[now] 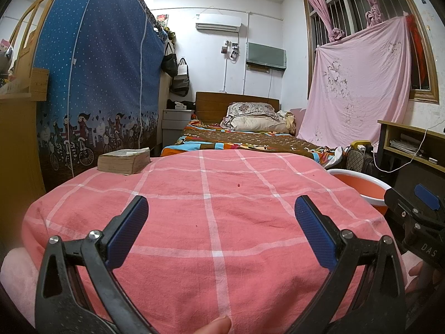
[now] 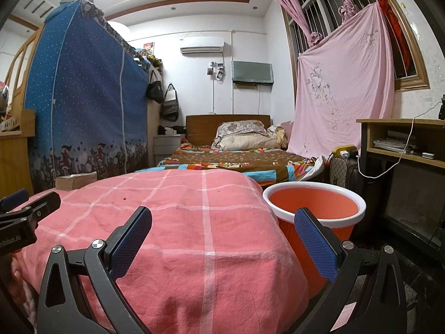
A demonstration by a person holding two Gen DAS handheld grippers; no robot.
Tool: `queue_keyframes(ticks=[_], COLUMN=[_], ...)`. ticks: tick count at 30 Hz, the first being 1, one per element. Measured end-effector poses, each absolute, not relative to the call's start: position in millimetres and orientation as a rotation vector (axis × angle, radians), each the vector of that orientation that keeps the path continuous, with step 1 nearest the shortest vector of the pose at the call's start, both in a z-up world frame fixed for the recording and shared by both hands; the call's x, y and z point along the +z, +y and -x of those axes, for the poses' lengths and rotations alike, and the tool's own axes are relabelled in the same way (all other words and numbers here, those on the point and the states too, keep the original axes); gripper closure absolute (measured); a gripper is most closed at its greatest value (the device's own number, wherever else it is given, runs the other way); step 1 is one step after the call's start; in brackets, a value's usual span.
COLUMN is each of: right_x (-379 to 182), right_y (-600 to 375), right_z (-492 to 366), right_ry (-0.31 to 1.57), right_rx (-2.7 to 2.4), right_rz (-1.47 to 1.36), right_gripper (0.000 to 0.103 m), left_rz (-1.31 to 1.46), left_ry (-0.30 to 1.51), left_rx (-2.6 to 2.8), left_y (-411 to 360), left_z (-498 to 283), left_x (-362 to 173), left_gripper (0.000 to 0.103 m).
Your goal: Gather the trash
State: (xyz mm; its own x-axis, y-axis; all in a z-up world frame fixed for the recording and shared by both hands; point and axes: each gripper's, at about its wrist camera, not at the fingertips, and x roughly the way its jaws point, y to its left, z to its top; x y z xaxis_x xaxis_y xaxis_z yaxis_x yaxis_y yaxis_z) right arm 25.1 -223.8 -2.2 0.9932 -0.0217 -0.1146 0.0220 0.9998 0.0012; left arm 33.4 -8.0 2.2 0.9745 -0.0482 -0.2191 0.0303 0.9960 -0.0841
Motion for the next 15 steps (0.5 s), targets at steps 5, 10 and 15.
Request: queue_keyframes(ticks=[5, 10, 15], right_x=[-3.4, -3.2, -3.2], right_y=[-222.9, -222.8, -222.8], right_z=[-24.5, -24.4, -24.4], right_ry=[0.116, 0.116, 0.117], right_rx=[-0.021, -0.021, -0.021], right_rz=[-0.003, -0.002, -0.003], right_gripper=[0.0, 0.0, 0.0], left_rz=[0.079, 0.079, 0.08], left_ry=[0.223, 0.223, 0.223], left_rx=[-0.04, -0.04, -0.04], left_y=[-7.7, -7.9, -8.1], left_z=[-33.4, -33.5, -33.5], left_x=[2.3, 2.3, 2.4], left_gripper=[0.014, 0.014, 0.014])
